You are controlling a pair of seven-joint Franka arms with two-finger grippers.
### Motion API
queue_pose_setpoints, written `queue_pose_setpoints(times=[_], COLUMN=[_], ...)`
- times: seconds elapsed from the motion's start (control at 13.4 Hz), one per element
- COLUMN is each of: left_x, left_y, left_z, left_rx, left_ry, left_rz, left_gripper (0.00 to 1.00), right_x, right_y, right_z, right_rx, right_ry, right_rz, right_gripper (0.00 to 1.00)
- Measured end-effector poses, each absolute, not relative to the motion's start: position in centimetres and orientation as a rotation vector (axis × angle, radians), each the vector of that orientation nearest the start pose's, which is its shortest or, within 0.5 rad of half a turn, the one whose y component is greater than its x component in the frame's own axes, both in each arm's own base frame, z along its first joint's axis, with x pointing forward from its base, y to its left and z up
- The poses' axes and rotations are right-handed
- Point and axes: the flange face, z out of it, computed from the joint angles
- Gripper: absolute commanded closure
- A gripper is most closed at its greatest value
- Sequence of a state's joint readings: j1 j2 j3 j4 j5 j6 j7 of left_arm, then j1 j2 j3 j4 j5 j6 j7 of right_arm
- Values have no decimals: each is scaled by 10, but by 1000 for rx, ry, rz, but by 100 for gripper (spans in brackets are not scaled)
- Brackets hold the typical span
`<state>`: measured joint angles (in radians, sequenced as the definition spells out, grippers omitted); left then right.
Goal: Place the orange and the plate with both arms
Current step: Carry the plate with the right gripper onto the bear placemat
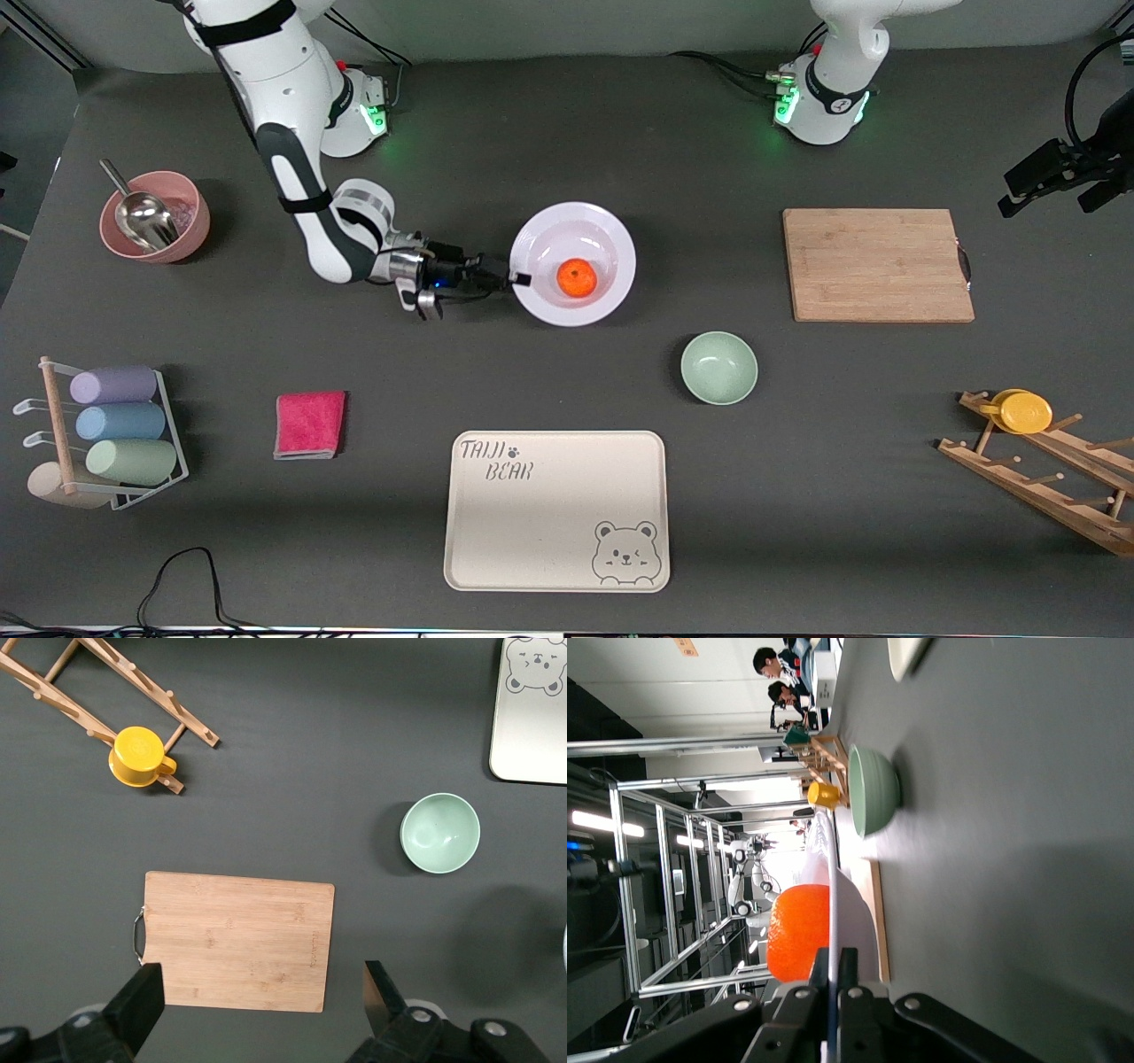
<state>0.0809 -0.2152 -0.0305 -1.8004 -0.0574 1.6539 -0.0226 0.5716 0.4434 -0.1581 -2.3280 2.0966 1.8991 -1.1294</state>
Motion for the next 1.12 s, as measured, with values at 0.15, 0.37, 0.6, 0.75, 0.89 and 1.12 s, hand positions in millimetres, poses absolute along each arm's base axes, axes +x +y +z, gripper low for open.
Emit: queue_pose_setpoints(times=[0.15, 0.37, 0.6, 0.75, 0.89, 1.12], left_x=[493, 493, 493, 494, 494, 494], left_y=[18, 18, 18, 17, 17, 17], left_z=[636, 636, 635, 635, 635, 635], left_rx=[-3187, -3187, -3187, -3187, -3187, -3187], left_ry=[-122, -122, -121, -120, -120, -117], left_rz=[-111, -112, -111, -111, -111, -114], left_gripper=[0, 0, 0, 0, 0, 0], right_x=[485, 553, 612, 649, 682, 721], right_y=[244, 231, 228, 229, 225, 211], right_z=[184, 227, 254, 256, 245, 214], right_rx=[-1740, -1731, -1732, -1738, -1752, -1798], right_ry=[243, 286, 336, 364, 372, 379], right_rz=[-82, -90, -96, -95, -110, -130], right_gripper=[100, 100, 100, 100, 100, 100])
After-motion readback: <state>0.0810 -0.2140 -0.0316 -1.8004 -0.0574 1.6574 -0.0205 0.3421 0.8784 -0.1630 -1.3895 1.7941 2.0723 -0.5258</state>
